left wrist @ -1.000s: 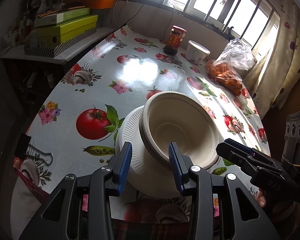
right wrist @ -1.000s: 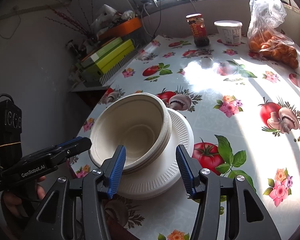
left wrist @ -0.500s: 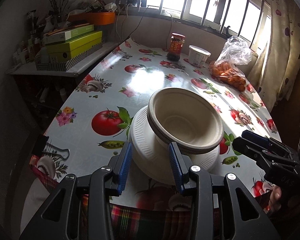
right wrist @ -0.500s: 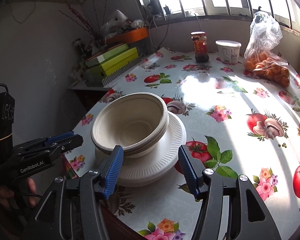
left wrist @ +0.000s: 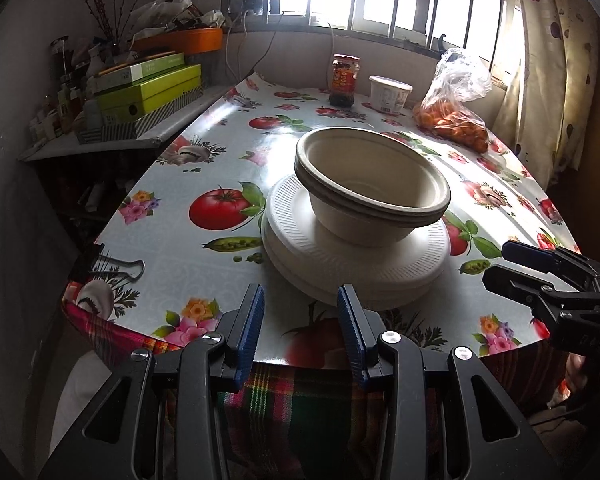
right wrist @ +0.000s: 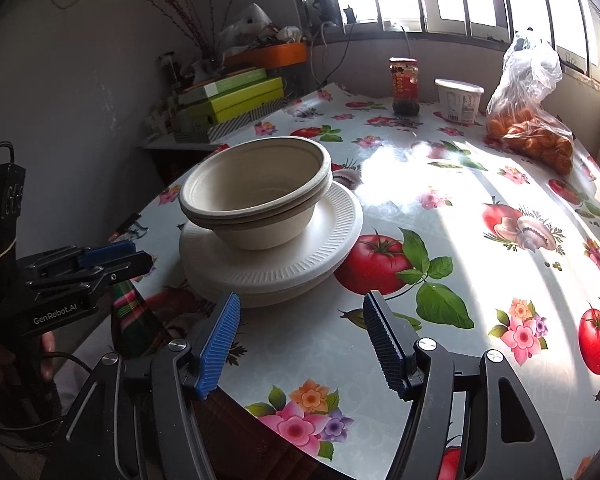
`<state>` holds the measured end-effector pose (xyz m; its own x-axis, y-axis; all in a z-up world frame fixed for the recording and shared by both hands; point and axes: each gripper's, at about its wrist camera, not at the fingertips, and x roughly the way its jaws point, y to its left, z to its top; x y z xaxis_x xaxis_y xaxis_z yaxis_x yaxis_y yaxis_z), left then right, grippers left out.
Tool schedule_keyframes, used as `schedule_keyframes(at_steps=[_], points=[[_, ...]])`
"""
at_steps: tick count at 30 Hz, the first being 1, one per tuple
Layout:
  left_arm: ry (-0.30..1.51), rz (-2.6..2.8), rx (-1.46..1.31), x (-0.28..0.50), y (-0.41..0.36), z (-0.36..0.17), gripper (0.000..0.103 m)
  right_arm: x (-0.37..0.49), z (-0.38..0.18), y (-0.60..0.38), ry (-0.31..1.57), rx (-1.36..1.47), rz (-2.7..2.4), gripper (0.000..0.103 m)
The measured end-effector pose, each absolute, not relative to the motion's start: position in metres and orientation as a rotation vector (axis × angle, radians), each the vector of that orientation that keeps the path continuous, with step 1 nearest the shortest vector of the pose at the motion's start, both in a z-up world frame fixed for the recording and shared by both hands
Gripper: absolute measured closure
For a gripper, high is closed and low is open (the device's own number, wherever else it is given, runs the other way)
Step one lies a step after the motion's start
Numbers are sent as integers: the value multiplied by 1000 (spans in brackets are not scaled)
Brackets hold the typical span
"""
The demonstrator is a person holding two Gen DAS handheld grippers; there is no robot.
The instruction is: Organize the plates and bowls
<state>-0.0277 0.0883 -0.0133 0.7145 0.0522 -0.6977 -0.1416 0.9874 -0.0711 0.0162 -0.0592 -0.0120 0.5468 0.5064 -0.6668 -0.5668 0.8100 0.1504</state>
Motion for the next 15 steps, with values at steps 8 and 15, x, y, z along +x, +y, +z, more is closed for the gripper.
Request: schedule_keyframes(at_steps=[8, 15], points=[[793, 80, -80, -29, 80, -35, 64, 19, -33, -59, 816, -127, 626, 38], [809, 96, -63, -27, 76, -44, 64, 10, -39, -54, 812, -188, 613, 38]])
